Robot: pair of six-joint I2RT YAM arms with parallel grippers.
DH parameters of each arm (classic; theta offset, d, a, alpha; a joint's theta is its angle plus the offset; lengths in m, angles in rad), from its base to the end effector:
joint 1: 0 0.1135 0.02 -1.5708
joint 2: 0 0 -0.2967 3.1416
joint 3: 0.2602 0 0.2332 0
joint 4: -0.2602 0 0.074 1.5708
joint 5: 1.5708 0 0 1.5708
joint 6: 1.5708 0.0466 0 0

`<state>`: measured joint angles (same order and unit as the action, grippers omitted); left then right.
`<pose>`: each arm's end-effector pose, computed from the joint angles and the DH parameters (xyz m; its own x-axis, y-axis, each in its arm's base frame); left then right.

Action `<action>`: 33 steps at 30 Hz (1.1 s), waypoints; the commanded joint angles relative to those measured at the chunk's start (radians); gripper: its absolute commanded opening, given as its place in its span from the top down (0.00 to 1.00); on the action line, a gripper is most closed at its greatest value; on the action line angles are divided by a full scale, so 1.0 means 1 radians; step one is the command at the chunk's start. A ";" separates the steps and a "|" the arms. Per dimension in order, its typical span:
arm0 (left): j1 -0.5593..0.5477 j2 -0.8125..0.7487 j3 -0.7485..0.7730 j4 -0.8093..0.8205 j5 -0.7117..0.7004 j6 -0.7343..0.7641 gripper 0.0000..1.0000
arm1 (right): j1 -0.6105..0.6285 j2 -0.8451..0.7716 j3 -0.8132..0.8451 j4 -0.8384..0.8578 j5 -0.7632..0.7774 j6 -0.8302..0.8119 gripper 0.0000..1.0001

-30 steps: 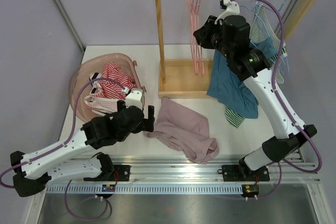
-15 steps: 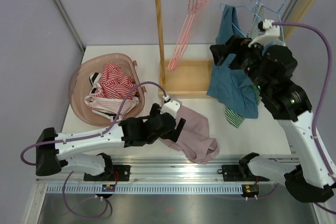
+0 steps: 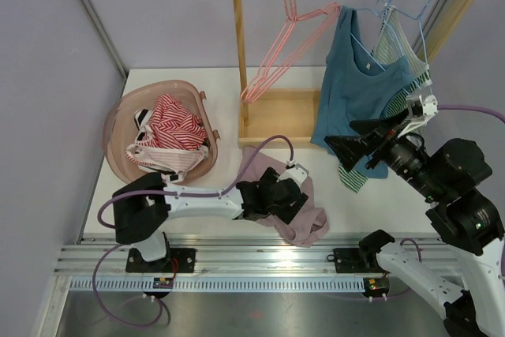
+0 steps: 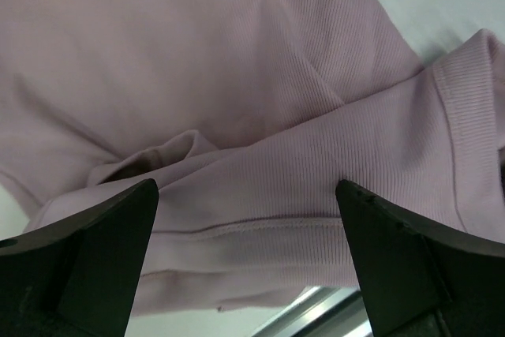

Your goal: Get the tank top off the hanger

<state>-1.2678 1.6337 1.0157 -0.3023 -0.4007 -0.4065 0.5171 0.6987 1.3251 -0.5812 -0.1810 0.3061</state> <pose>0.1152 -0.3075 0.2349 -0.5377 0.4999 -0.6790 0.6486 0.7597 0.0457 0.0480 0.0369 0.4905 -0.1562 0.2522 -0.9550 -0.6246 0.7238 0.2933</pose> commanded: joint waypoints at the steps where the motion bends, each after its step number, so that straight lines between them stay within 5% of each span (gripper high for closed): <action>1: -0.004 0.070 0.032 0.104 0.020 -0.006 0.01 | 0.004 -0.057 -0.026 -0.009 -0.103 -0.022 0.01; 7: -0.002 0.189 0.017 0.143 0.049 -0.048 0.01 | 0.004 -0.142 -0.058 -0.014 -0.092 -0.013 0.01; 8: -0.004 0.195 0.009 0.169 0.078 -0.049 0.09 | 0.004 -0.148 -0.058 -0.014 -0.097 -0.013 0.00; 10: -0.004 0.201 -0.031 0.219 0.123 -0.060 0.27 | 0.004 -0.163 -0.060 -0.014 -0.115 -0.013 0.01; 11: -0.004 0.198 -0.043 0.232 0.126 -0.066 0.47 | 0.004 -0.171 -0.060 -0.016 -0.121 -0.012 0.00; 12: -0.004 0.195 -0.064 0.236 0.128 -0.081 0.79 | 0.004 -0.183 -0.060 -0.016 -0.124 -0.013 0.01; 14: -0.004 0.175 -0.072 0.220 0.106 -0.092 1.00 | 0.006 -0.192 -0.064 -0.014 -0.126 -0.012 0.00; 19: -0.004 0.065 -0.081 0.122 0.005 -0.115 1.00 | 0.004 -0.212 -0.064 -0.019 -0.124 -0.016 0.00; 27: -0.004 -0.329 -0.057 -0.058 -0.176 -0.161 1.00 | 0.004 -0.223 -0.064 -0.012 -0.123 -0.022 0.01; 33: 0.021 -0.469 0.092 -0.345 -0.386 -0.219 1.00 | 0.004 -0.225 -0.064 -0.003 -0.123 -0.025 0.01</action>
<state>-1.2640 1.2110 1.0096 -0.5087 -0.6079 -0.5716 0.5171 0.4767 1.2617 -0.6109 -0.2829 0.2985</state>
